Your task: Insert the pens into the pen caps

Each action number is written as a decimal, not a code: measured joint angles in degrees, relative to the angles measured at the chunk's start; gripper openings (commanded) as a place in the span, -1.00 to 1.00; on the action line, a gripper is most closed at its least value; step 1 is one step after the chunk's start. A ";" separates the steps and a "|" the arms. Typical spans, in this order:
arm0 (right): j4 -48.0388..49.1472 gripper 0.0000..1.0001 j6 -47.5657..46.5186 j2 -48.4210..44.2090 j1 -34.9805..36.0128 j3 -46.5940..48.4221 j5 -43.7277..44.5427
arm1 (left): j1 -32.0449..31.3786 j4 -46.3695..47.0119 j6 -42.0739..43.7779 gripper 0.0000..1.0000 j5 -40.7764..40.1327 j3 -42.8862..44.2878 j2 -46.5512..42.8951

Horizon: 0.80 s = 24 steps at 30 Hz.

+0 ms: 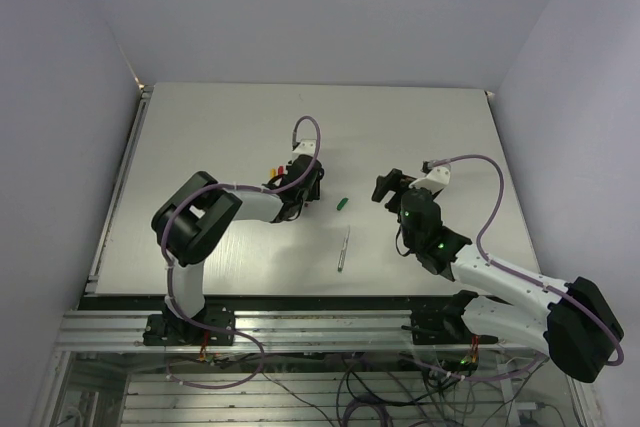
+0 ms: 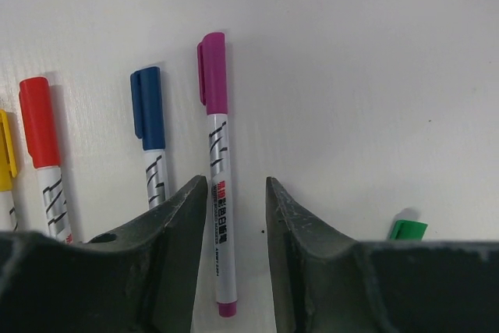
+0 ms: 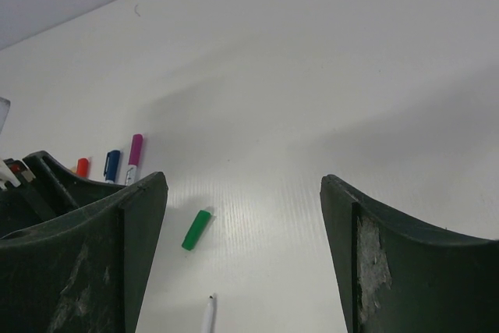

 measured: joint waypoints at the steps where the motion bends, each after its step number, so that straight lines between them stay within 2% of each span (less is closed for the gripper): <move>1: 0.00 0.57 0.00 0.04 0.00 -0.02 0.00 | 0.00 -0.02 0.00 -0.08 0.00 0.00 -0.07; 12: 0.00 0.55 0.37 0.02 -0.02 -0.96 0.83 | -0.76 -0.02 1.42 -0.06 0.39 -2.23 -10.47; 18: -2.03 0.55 2.16 0.11 -0.02 -0.94 2.93 | -5.53 -4.55 3.32 -0.04 1.09 -2.49 -13.92; 23: -4.09 0.54 3.50 0.22 -0.02 -0.94 4.33 | -10.99 -13.64 4.31 0.11 4.98 -1.68 -13.66; 24: -4.26 0.54 3.65 0.22 -0.02 -0.94 4.48 | -11.76 -15.08 4.48 0.35 5.70 -1.44 -13.60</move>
